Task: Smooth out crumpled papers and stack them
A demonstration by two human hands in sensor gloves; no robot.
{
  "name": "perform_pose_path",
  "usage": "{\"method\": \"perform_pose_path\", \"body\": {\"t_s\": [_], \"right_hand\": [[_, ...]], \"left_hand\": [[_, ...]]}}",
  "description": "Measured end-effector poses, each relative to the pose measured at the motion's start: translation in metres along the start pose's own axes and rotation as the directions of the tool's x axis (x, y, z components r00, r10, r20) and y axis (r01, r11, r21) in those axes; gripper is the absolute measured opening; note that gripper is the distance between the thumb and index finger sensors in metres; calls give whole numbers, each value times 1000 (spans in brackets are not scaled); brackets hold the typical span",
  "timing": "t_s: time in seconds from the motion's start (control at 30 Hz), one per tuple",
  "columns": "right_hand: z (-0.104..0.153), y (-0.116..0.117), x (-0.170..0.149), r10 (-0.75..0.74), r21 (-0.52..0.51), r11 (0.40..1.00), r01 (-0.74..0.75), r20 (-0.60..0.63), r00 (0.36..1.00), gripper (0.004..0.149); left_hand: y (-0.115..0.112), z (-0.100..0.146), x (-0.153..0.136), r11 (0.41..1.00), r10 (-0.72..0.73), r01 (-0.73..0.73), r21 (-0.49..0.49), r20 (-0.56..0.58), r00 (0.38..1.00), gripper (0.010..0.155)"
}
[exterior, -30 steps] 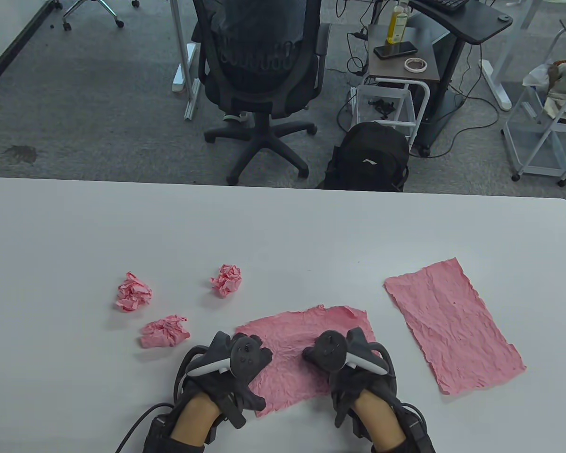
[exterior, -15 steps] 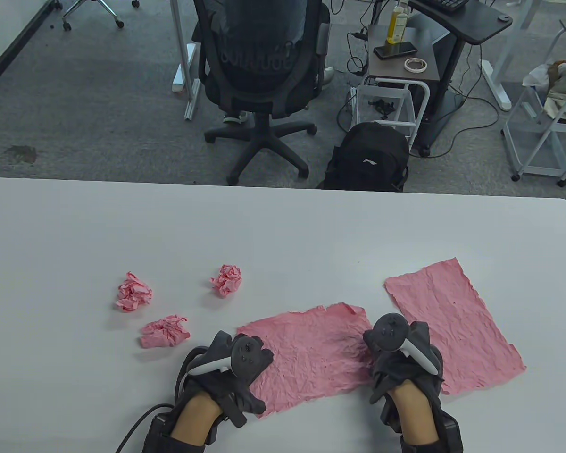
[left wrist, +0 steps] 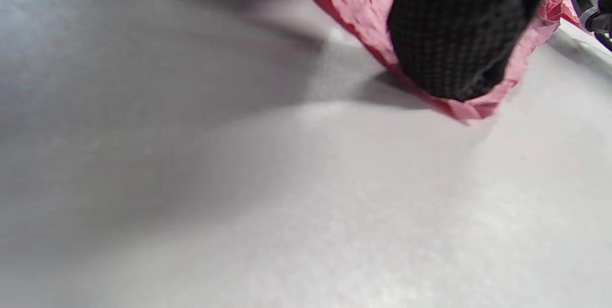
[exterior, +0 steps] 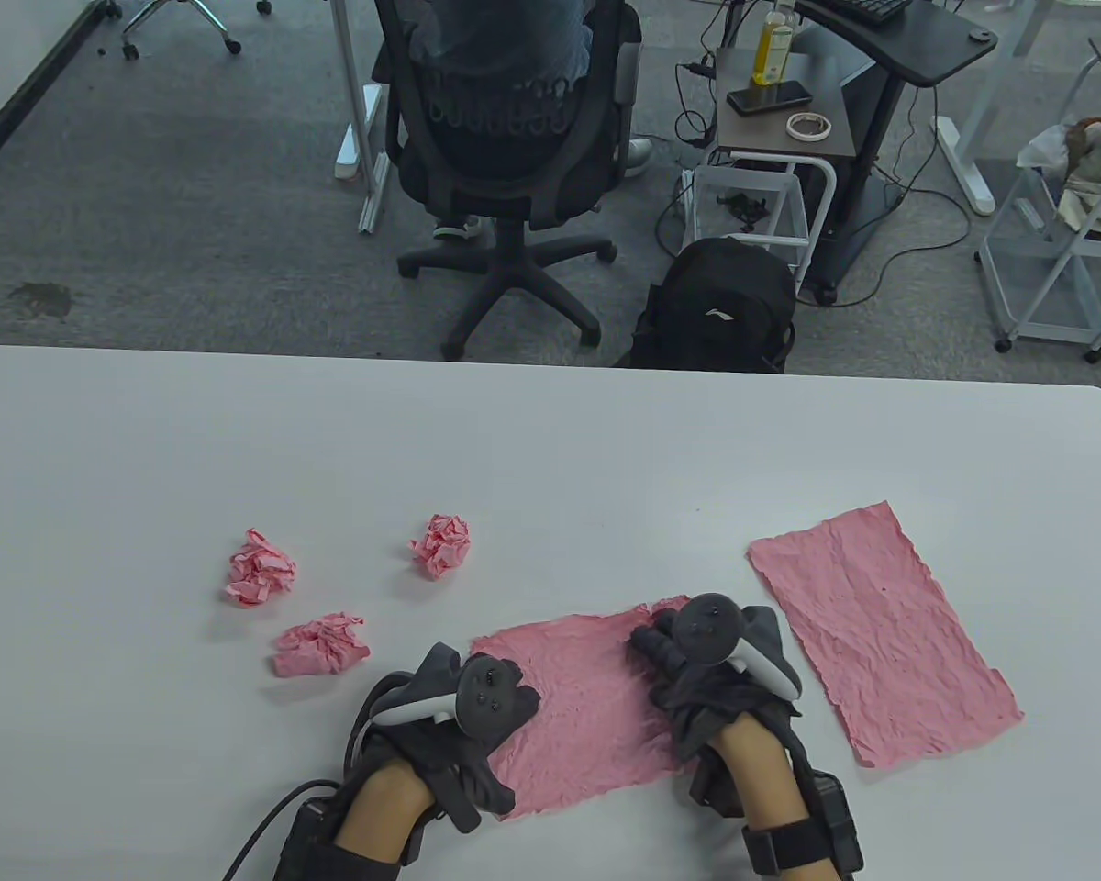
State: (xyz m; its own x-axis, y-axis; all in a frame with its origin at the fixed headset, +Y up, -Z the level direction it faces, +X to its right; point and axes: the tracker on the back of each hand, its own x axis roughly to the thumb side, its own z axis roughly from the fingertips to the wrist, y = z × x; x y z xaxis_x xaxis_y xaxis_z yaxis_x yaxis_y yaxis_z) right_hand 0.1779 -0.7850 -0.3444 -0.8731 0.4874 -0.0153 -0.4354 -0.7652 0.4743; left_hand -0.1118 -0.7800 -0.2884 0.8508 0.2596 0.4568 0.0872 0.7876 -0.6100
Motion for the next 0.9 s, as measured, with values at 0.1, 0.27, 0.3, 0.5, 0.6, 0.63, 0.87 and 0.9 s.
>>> {"method": "perform_pose_path", "body": {"t_s": [0.1, 0.27, 0.3, 0.5, 0.6, 0.63, 0.87, 0.9], "right_hand": [[2, -12, -21, -66, -62, 996, 62, -72, 995, 63], [18, -13, -9, 80, -169, 983, -74, 32, 996, 62], [25, -11, 3, 104, -187, 979, -85, 95, 990, 62], [30, 44, 82, 246, -54, 968, -247, 430, 869, 61], [26, 49, 82, 337, -19, 935, -355, 368, 867, 64], [24, 45, 76, 307, -28, 948, -316, 341, 889, 64], [28, 0, -3, 90, -65, 994, -93, -47, 995, 67], [29, -1, -6, 76, -66, 995, -80, -61, 995, 67]], "left_hand": [[0, 0, 0, 1000, 1, -1, 0, -3, 1000, 104], [0, 0, -1, 1000, 0, 0, 5, -15, 1000, 103], [1, 0, -2, 1000, 3, -3, 9, -31, 1000, 103], [1, 1, -10, 999, 41, -39, 23, -63, 997, 103], [0, 2, -12, 997, 69, -71, -26, -85, 994, 103], [-1, 3, -12, 997, 71, -72, -14, -84, 994, 103], [-1, 1, -12, 997, 74, -75, -13, -72, 995, 103], [-1, 1, -12, 997, 73, -74, -13, -70, 995, 103]]}}
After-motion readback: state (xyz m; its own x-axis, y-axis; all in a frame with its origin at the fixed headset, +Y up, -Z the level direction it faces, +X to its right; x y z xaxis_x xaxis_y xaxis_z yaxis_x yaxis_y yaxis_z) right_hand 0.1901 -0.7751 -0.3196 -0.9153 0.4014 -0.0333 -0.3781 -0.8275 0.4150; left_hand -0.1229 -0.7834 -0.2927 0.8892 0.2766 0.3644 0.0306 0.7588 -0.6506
